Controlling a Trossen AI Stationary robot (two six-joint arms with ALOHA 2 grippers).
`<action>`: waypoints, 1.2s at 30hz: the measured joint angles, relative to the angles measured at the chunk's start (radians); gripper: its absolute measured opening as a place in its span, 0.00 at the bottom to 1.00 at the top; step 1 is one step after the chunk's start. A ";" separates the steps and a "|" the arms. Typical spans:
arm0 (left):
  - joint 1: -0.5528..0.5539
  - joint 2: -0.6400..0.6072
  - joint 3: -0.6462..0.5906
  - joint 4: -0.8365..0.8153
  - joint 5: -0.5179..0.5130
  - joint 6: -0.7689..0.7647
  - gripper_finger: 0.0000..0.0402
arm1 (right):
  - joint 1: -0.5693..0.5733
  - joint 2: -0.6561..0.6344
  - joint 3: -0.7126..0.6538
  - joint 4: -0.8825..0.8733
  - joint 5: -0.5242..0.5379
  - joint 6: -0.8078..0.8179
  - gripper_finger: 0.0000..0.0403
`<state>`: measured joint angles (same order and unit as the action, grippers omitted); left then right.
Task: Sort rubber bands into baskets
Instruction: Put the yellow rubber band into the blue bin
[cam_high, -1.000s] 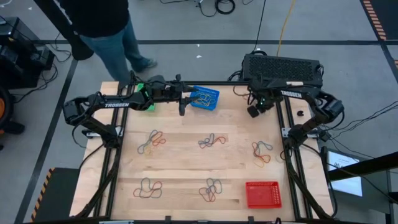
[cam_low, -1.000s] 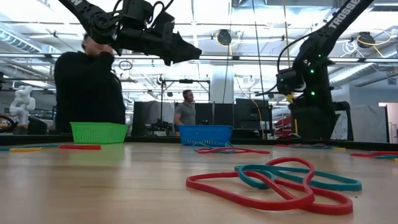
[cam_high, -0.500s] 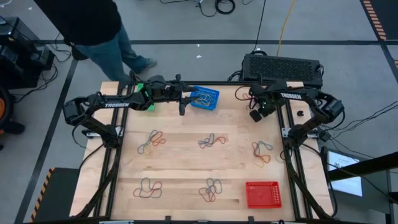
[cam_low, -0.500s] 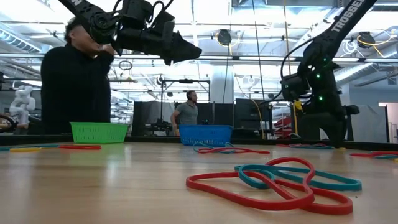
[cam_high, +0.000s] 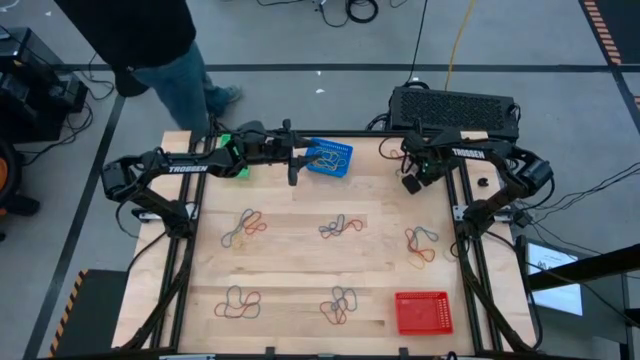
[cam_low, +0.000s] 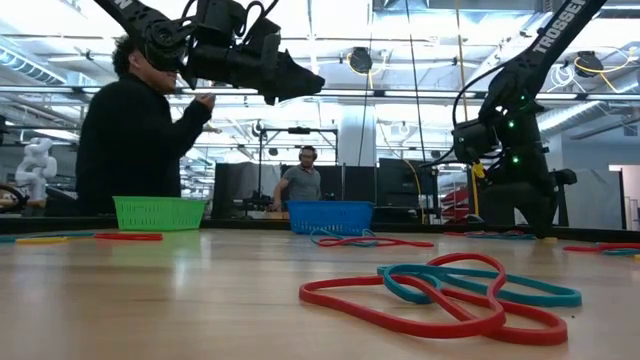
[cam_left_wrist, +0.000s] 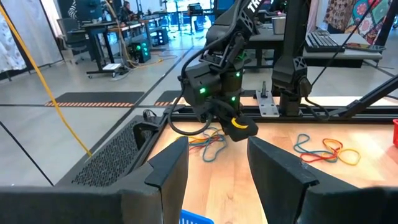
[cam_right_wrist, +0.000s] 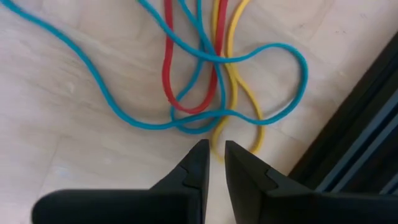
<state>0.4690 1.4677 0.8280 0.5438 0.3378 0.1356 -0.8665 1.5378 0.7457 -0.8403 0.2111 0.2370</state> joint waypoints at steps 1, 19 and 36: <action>0.000 0.000 0.000 0.000 0.002 0.000 0.43 | 0.001 0.002 0.000 0.004 0.000 0.006 0.10; -0.027 0.000 0.000 -0.012 0.020 -0.001 0.43 | 0.008 0.014 0.003 0.004 -0.092 -0.021 0.00; -0.027 0.000 0.000 -0.032 0.020 -0.026 0.43 | 0.062 -0.178 0.037 -0.115 -0.140 0.011 0.00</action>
<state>0.4425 1.4677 0.8280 0.5116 0.3573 0.1095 -0.8044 1.3596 0.7830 -0.9554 0.0709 0.2476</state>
